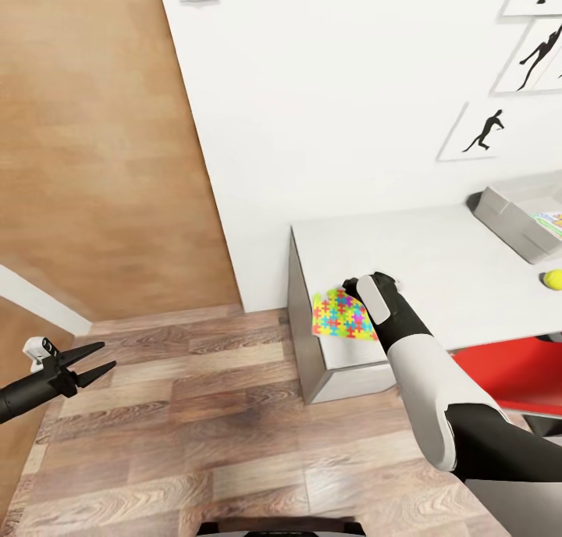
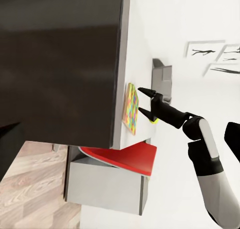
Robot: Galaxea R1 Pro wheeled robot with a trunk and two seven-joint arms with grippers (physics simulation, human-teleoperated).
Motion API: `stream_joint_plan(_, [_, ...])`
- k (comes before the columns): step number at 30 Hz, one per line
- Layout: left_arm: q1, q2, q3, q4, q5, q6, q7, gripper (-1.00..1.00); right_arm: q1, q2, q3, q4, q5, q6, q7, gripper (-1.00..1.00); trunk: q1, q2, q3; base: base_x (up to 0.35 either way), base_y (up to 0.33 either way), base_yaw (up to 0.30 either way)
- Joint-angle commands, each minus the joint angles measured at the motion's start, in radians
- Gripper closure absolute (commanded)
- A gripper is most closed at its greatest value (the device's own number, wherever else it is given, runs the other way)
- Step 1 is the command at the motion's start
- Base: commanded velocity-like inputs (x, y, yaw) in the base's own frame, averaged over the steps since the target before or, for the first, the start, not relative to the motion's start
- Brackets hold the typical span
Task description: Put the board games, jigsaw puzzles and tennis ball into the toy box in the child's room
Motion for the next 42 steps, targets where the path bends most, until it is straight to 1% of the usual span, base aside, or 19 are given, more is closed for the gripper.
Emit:
stream_joint_plan(1, [-0.001,0.000,0.000,0.001,0.002,0.007,-0.002,-1.00,-0.001,0.001,-0.002,-0.002,-0.007,0.003,-0.006,-1.00,0.001,-0.002,-0.002,-0.003,0.076,0.000])
stream_joint_plan(18, [-0.001,0.000,0.000,0.001,0.002,0.007,-0.003,-1.00,-0.001,-0.003,-0.003,-0.002,-0.007,0.003,0.000,-1.00,0.001,-0.002,-0.002,-0.060,0.037,0.000])
stream_joint_plan(42, [-0.001,0.000,0.000,0.001,0.002,0.007,-0.003,-1.00,0.004,-0.010,-0.003,-0.003,-0.008,0.003,0.005,-1.00,0.001,-0.002,-0.002,-0.007,0.056,0.000])
